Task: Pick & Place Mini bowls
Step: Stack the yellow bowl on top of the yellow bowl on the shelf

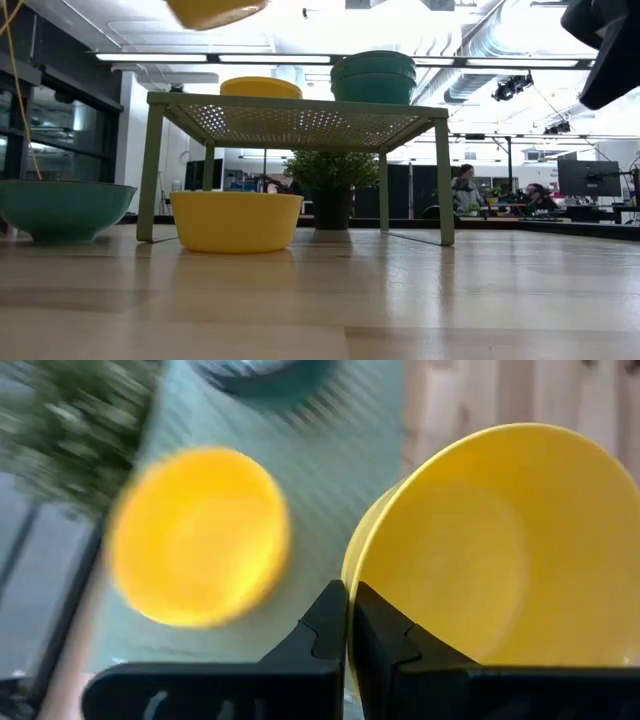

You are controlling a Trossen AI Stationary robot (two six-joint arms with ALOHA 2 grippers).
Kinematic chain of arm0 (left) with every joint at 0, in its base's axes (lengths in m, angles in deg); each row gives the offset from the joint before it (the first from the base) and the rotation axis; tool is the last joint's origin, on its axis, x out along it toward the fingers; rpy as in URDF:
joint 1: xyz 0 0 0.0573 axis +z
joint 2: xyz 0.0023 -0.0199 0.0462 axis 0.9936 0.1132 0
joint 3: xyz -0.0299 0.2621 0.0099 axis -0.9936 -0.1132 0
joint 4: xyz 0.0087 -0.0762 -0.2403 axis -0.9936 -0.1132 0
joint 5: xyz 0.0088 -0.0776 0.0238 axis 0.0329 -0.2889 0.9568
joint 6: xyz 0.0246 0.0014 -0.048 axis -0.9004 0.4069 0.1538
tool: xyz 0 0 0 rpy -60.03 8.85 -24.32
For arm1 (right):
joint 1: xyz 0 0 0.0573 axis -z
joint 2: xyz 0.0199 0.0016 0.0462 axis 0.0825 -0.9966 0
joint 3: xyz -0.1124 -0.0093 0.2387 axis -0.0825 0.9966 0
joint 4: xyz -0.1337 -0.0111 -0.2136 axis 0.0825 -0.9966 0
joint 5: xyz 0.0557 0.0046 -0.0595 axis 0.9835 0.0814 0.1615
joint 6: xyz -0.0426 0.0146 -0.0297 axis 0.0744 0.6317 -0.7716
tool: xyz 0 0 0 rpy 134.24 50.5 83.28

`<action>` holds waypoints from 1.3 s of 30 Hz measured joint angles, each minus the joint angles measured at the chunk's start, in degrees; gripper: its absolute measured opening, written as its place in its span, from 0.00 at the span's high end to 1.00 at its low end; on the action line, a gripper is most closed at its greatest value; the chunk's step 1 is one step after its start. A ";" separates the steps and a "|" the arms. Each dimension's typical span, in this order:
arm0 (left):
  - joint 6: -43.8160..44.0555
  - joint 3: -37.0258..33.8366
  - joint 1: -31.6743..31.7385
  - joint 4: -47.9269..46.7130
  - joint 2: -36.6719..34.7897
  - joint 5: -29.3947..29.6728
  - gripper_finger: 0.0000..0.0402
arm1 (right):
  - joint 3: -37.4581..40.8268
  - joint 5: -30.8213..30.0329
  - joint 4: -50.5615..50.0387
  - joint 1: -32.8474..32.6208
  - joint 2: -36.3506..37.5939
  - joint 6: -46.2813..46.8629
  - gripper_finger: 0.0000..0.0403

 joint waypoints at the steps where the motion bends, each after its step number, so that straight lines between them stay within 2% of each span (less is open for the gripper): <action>1: -1.73 1.12 2.03 0.03 0.00 -0.16 1.00 | 0.00 -0.38 0.00 0.00 0.00 -0.07 0.59; 6: -9.55 5.60 12.44 0.95 0.27 -4.00 1.00 | 0.00 -0.49 0.00 0.00 -0.02 -0.66 0.59; 15: -18.20 9.56 28.93 1.20 3.25 -18.56 1.00 | 0.00 -0.38 -0.02 0.02 0.00 -1.01 0.59; 20: -19.97 9.78 35.21 0.85 6.56 -22.39 1.00 | 0.00 -0.35 -0.02 0.01 -0.01 -1.07 0.59; 22: -21.13 9.32 37.93 -2.28 7.10 -22.63 1.00 | 0.00 -0.37 -0.12 0.01 -0.01 -1.07 0.59; 25: -21.73 9.90 38.97 -0.18 9.06 -23.41 1.00 | 0.00 -0.34 -0.22 0.00 0.00 -1.09 0.59; 27: -22.41 9.37 40.09 -2.04 10.03 -23.73 1.00 | 0.00 -0.35 -0.46 0.02 0.00 -1.09 0.59; 32: -23.23 9.77 40.99 -1.34 11.17 -27.25 1.00 | 0.00 -0.58 -0.57 0.07 0.00 -1.55 0.59; 39: -23.23 9.59 40.87 -2.83 12.55 -27.54 1.00 | 0.00 -0.59 -0.68 0.07 0.00 -1.26 0.59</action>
